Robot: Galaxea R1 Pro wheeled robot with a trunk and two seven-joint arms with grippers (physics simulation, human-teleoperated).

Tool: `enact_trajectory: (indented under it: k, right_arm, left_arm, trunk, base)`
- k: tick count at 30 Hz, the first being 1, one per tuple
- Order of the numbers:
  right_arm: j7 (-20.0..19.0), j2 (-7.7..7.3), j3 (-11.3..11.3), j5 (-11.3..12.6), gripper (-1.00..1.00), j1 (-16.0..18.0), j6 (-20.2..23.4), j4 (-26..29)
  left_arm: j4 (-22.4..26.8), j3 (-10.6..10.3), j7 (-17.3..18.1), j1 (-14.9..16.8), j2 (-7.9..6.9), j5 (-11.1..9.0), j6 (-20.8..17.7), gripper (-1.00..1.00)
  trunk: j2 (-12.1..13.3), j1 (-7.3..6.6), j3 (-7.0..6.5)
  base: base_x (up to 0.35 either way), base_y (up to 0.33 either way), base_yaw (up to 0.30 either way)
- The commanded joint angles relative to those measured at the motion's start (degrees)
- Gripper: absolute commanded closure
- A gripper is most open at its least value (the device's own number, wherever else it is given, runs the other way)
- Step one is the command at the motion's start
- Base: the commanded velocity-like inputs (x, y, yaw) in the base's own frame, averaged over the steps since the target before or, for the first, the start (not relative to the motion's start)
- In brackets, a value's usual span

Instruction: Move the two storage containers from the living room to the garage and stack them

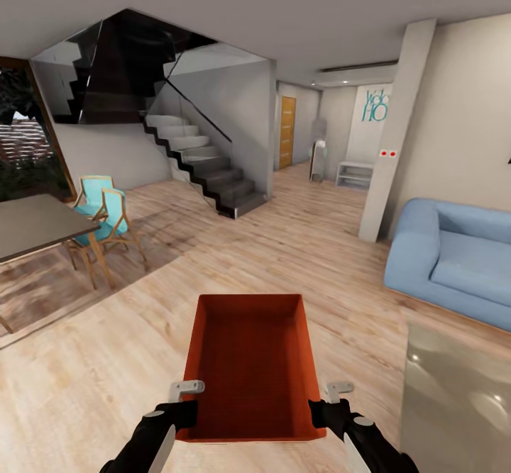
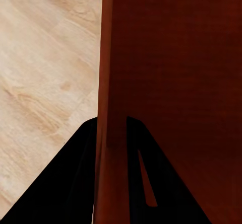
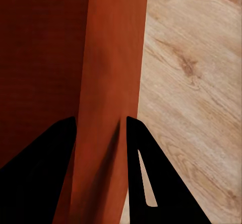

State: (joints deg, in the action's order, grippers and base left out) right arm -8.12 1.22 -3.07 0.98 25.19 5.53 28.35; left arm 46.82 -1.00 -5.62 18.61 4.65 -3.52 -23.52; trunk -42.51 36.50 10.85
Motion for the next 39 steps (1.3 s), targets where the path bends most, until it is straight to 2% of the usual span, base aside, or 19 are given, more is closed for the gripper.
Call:
enact_trajectory:
  k: [1, 39]
  right_arm:
    - [-0.7, -0.08, -0.6, 1.0, 1.00, 0.0, 0.4, 0.3]
    - [-0.8, -0.08, -0.5, 1.0, 1.00, 0.0, 0.4, 0.3]
  left_arm:
    - [0.0, 0.0, -0.6, 0.0, -0.71, -0.1, -0.4, 1.00]
    - [0.0, 0.0, -0.6, 0.0, -0.69, -0.1, -0.4, 1.00]
  trunk:
    - [-0.1, 0.04, 0.08]
    - [-0.1, 0.04, 0.08]
  base:
    - [0.329, 0.000, 0.000]
    - [0.329, 0.000, -0.003]
